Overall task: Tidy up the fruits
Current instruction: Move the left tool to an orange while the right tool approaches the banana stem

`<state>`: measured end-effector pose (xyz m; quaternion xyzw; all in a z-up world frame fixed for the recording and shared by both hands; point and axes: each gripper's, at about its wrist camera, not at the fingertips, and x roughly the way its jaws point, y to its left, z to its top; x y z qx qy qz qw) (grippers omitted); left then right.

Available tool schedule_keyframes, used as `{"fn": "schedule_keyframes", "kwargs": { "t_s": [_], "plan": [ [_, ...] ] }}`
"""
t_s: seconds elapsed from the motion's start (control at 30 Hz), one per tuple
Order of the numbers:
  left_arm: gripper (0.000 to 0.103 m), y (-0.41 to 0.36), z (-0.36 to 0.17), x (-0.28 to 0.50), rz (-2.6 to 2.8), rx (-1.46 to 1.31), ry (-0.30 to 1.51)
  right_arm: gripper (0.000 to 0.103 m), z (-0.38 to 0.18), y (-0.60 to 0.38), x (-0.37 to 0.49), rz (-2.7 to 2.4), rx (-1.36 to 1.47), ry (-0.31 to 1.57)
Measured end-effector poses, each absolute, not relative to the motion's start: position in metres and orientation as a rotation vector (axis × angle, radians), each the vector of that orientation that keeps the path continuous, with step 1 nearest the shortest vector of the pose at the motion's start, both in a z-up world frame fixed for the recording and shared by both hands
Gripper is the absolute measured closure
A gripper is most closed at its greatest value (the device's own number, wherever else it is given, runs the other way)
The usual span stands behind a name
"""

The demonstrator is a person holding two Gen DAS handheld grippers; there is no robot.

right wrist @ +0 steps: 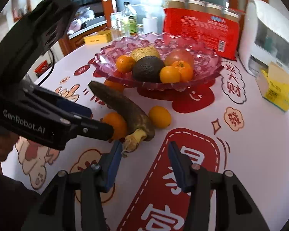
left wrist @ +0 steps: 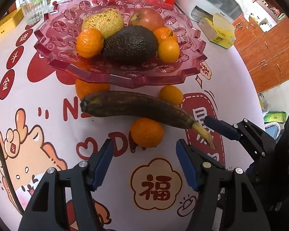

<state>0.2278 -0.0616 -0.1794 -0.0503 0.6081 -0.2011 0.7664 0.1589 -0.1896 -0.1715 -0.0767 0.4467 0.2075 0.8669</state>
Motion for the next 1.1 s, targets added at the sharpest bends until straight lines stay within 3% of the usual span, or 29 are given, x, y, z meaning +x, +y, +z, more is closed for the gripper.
{"fn": "schedule_keyframes", "kwargs": {
  "t_s": [0.63, 1.1],
  "plan": [
    [0.065, -0.08, -0.191, 0.241, -0.424, -0.078, 1.335, 0.054, -0.181, -0.181, 0.175, 0.513, -0.306, 0.834],
    [0.066, -0.078, -0.192, 0.242, -0.431, -0.078, 1.332, 0.07, -0.188, -0.171, 0.185, 0.546, -0.335, 0.829]
  ]
}}
